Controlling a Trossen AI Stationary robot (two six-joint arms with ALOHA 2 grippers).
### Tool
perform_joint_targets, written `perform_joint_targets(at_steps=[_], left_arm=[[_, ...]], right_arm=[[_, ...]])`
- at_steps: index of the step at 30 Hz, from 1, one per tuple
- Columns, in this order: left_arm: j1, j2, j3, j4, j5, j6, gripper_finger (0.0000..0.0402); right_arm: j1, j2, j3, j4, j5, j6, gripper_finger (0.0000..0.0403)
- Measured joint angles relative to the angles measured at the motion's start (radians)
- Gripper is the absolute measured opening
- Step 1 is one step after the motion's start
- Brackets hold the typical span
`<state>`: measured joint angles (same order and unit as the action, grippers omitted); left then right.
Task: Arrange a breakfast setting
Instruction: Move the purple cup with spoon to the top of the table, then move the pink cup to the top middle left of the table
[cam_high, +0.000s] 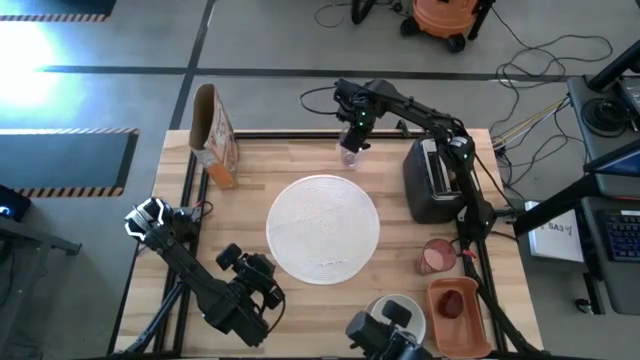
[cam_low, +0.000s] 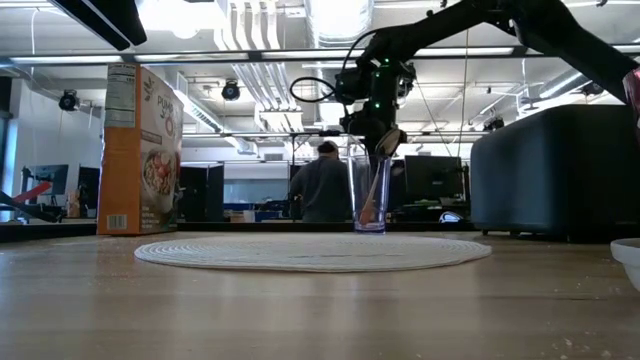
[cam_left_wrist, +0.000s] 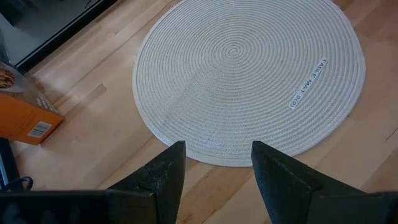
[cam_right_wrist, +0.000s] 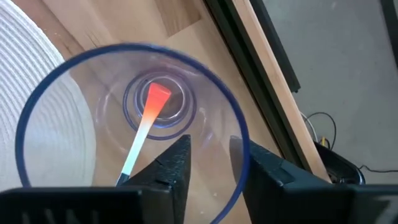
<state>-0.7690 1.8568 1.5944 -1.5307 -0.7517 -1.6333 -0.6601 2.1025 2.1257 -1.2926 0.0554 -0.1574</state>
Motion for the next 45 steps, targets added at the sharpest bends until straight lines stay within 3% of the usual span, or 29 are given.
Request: perform_joint_targets(at_steps=[8,17,25,37,45], left_arm=[[0.0,0.0,0.0,0.0,0.0,-0.009,0.0168],[-0.001,0.0,0.0,0.0,0.001,-0.026,0.0168],[-0.002,-0.005,0.0,-0.005,0.002,-0.003,0.0168],[-0.007,-0.006,0.0,0.003,0.001,0.047,0.0168],[-0.025,-0.006,0.0,0.01,0.001,0.051,0.0168]], right_arm=[[-0.002,0.0,0.082,-0.004,-0.001,0.0,0.0137],[-0.002,-0.026,0.221,-0.109,-0.008,0.024,0.0129],[0.035,-0.144,0.216,-0.245,-0.212,0.119,0.0128],[0.351,-0.31,0.177,-0.277,-0.213,0.296,0.0116],[0.621,-0.501,-0.148,-0.278,-0.211,0.467,0.0116]])
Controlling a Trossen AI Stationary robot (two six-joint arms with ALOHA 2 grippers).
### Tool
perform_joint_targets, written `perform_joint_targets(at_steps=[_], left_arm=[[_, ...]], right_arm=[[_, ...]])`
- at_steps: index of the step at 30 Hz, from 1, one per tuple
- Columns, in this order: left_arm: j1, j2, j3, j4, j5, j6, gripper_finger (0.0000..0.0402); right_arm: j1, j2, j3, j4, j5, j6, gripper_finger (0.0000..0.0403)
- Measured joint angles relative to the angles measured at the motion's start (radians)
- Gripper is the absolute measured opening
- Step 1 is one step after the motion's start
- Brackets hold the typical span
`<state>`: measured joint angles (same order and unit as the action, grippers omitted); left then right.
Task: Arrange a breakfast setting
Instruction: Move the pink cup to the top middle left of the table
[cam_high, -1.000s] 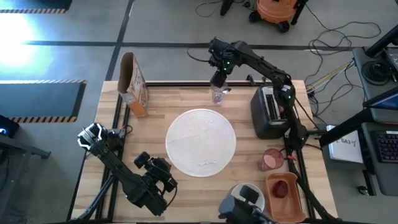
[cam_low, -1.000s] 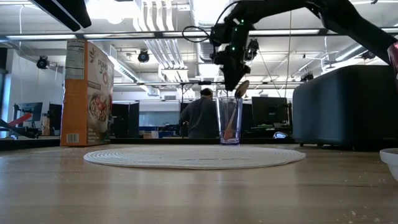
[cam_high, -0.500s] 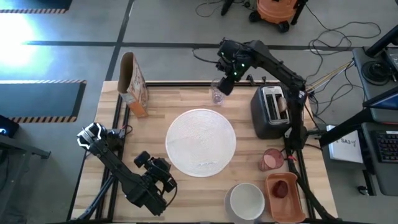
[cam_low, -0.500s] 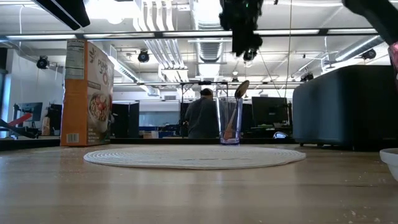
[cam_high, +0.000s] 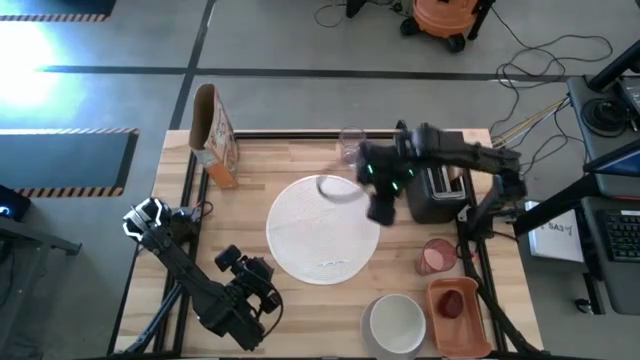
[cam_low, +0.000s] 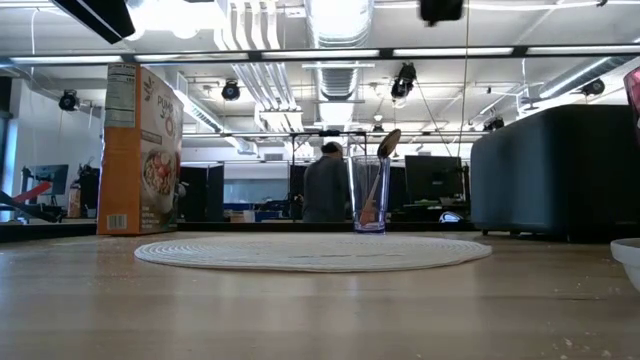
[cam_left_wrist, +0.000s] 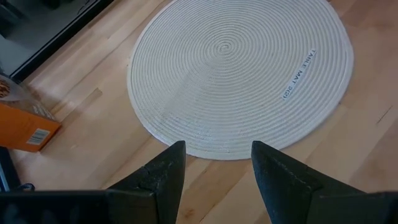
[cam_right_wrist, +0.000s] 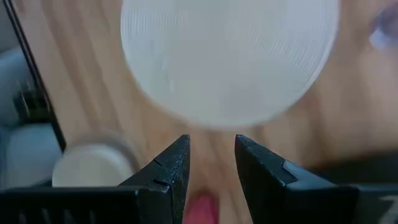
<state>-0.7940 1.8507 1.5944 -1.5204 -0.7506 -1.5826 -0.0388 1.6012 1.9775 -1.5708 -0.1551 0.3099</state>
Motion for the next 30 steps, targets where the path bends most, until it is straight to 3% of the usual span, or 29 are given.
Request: perform_joint_targets(at_steps=[7,12,19,30], left_arm=[[0.001,0.0,0.0,0.005,-0.01,0.0,0.0168],[0.003,0.0,0.0,0.018,-0.038,-0.001,0.0168],[0.004,0.007,0.0,0.027,-0.049,0.002,0.0168],[0.005,0.007,0.0,0.032,-0.051,0.002,0.0168]], right_arm=[[0.191,-0.202,-0.32,-0.001,0.142,0.212,0.0116],[0.255,-0.32,-0.493,0.0,0.162,0.302,0.0116],[0.268,-0.395,-0.691,0.002,0.18,0.241,0.0116],[0.268,-0.404,-0.799,0.013,0.129,0.139,0.0116]])
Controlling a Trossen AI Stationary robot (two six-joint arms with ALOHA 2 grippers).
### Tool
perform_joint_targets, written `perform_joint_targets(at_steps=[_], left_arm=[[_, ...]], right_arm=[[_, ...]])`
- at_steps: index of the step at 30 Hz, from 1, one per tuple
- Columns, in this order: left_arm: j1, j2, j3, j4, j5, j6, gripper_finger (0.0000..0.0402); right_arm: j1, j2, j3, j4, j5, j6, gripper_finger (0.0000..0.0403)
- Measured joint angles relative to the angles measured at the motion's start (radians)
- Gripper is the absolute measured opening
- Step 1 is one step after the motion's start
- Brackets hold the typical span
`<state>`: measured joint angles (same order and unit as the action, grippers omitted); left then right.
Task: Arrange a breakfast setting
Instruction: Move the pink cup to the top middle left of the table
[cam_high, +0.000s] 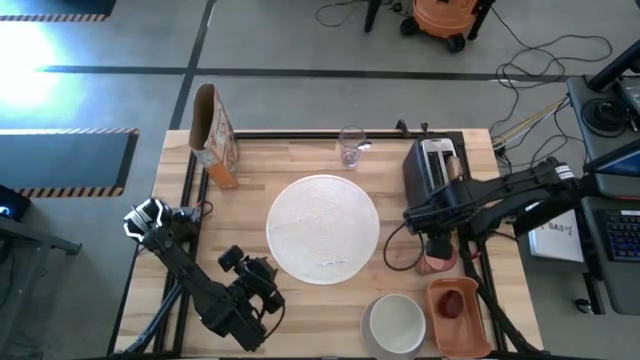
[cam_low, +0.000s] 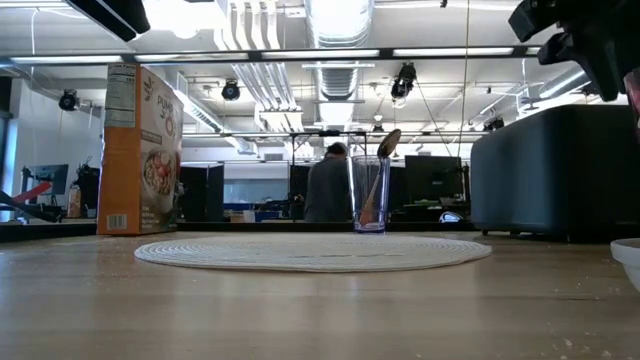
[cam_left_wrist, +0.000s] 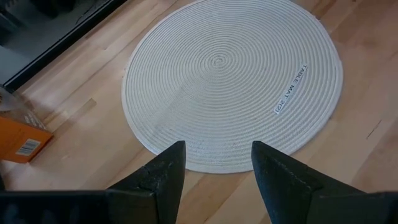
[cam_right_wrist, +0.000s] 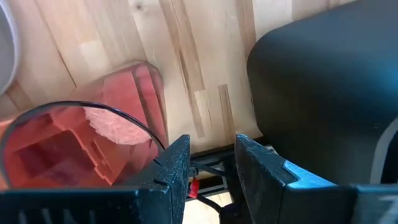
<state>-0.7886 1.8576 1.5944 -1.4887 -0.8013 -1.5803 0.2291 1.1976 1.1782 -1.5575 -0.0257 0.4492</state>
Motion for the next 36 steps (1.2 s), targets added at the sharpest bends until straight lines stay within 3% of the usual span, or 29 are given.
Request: perform_joint_targets(at_steps=[25,36], left_arm=[[0.008,-0.002,0.0,-0.002,-0.002,0.006,0.0168],[0.011,-0.005,0.0,-0.003,-0.002,0.008,0.0168]], right_arm=[[0.043,-0.006,0.023,0.066,-0.106,-0.052,0.0116],[0.048,-0.005,-0.063,0.203,-0.106,-0.121,0.0116]])
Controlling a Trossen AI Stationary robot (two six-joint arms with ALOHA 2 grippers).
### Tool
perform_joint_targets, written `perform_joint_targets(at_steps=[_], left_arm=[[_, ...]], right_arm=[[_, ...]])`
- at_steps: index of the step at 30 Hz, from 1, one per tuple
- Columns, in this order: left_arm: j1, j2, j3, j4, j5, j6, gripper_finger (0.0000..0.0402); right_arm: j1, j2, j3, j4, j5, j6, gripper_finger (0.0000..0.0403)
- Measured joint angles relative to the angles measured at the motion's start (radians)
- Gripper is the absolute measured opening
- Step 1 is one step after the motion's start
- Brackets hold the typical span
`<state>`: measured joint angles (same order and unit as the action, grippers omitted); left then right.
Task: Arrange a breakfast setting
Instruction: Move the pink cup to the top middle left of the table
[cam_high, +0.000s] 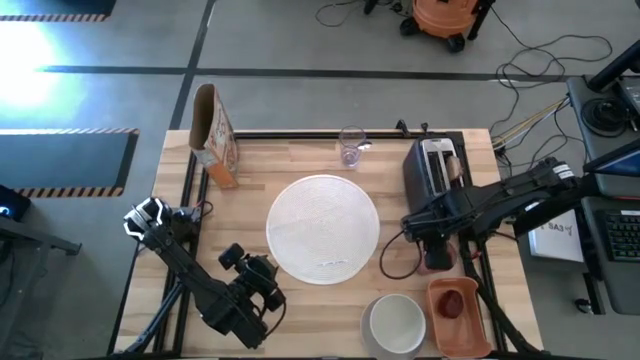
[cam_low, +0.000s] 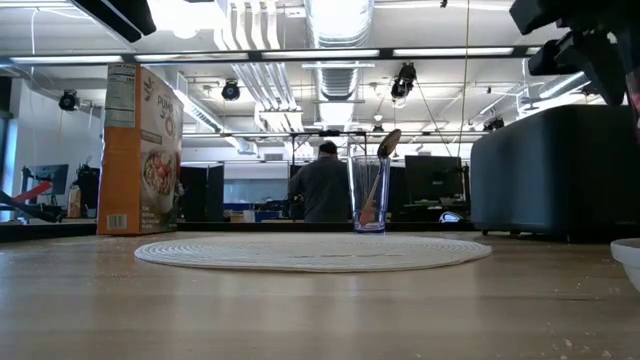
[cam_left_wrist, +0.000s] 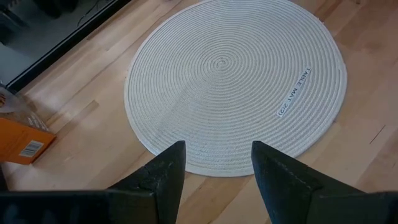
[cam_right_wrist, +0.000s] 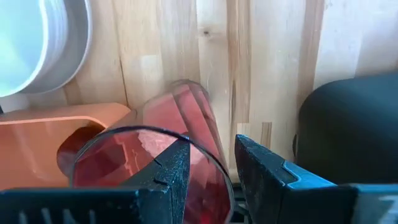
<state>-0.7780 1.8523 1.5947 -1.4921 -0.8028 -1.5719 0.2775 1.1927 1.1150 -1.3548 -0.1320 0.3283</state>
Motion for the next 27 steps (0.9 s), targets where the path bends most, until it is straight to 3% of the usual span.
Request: perform_joint_targets(at_steps=[5,14,27], left_arm=[[0.0,0.0,0.0,0.0,0.0,0.0,0.0168],[0.001,0.0,0.0,0.009,0.0,0.0,0.0168],[0.001,0.001,0.0,0.012,0.0,0.014,0.0168]], right_arm=[[0.0,0.0,-0.042,0.01,0.0,0.0,0.01],[0.0,0.0,-0.042,0.013,-0.004,-0.029,0.0014],[-0.022,0.001,0.055,0.09,-0.033,0.005,0.0009]])
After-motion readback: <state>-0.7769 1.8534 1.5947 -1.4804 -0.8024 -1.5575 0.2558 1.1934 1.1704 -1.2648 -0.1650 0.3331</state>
